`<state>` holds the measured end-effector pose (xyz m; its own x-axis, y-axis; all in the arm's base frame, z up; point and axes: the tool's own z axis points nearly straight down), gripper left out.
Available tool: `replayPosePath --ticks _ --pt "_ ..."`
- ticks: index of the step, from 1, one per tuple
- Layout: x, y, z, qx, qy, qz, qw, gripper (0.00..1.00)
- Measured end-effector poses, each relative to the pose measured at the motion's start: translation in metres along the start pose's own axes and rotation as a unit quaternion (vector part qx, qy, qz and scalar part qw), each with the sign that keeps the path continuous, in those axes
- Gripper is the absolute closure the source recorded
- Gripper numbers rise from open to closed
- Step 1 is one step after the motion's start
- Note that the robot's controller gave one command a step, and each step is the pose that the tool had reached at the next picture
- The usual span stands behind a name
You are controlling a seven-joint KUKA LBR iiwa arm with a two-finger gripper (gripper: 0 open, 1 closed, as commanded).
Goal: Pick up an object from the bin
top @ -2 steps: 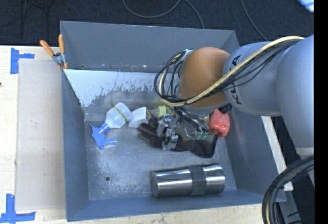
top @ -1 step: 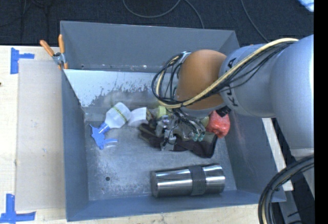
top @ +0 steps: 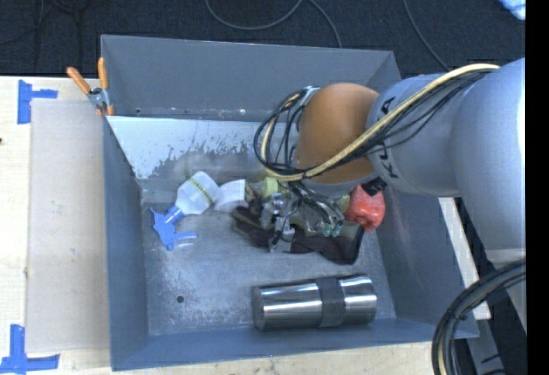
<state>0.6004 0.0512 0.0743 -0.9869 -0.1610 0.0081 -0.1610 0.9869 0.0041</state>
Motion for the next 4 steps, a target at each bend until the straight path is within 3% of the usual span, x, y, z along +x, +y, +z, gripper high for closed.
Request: replayPosePath --ticks 4 --pt "0.0000 0.0000 0.0001 0.000 0.0000 0.001 1.0000 1.00"
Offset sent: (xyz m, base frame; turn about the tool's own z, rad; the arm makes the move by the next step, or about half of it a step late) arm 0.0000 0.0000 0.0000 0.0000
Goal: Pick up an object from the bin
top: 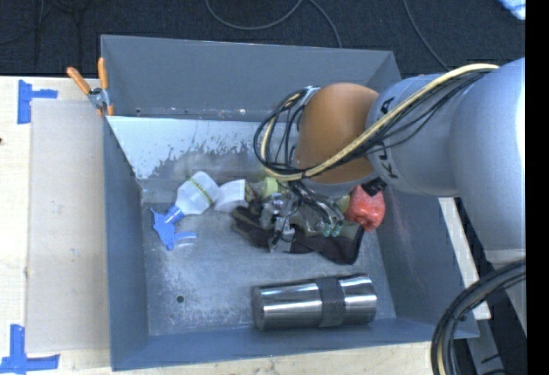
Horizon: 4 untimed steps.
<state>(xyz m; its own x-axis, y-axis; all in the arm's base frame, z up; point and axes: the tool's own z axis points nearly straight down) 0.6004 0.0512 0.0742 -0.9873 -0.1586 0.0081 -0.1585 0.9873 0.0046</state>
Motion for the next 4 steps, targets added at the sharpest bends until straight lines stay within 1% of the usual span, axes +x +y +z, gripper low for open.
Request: replayPosePath --ticks 4 --pt "0.0000 0.0000 0.0000 0.000 0.0000 0.001 1.0000 1.00"
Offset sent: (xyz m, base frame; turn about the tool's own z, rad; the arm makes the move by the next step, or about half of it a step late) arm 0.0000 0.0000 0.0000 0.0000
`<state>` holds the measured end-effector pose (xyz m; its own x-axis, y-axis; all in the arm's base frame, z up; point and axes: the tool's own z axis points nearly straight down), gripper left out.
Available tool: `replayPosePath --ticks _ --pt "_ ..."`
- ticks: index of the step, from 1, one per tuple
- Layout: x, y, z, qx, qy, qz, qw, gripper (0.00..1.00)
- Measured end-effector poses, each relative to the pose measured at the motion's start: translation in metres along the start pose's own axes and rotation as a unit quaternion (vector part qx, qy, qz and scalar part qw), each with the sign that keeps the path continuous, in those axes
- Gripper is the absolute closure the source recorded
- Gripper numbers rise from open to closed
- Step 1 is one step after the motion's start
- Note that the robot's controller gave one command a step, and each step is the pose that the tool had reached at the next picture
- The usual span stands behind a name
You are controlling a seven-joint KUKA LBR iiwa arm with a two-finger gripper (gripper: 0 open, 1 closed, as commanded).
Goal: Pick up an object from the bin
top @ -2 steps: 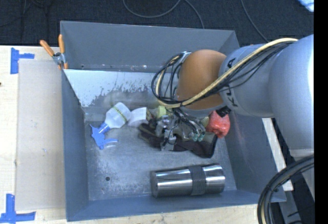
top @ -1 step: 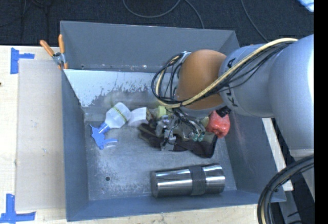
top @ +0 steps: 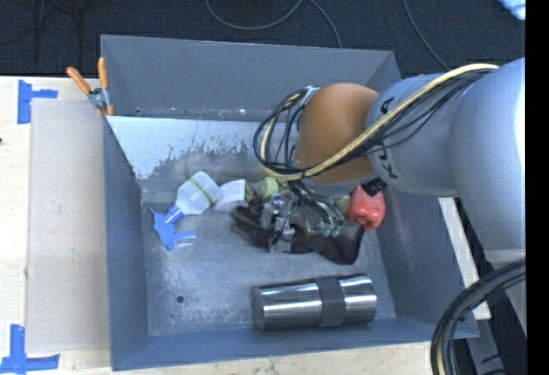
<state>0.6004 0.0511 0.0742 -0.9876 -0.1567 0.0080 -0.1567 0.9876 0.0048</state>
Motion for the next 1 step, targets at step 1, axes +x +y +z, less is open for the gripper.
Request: replayPosePath --ticks 1 --pt "0.0000 0.0000 0.0000 0.000 0.0000 0.000 1.0000 1.00"
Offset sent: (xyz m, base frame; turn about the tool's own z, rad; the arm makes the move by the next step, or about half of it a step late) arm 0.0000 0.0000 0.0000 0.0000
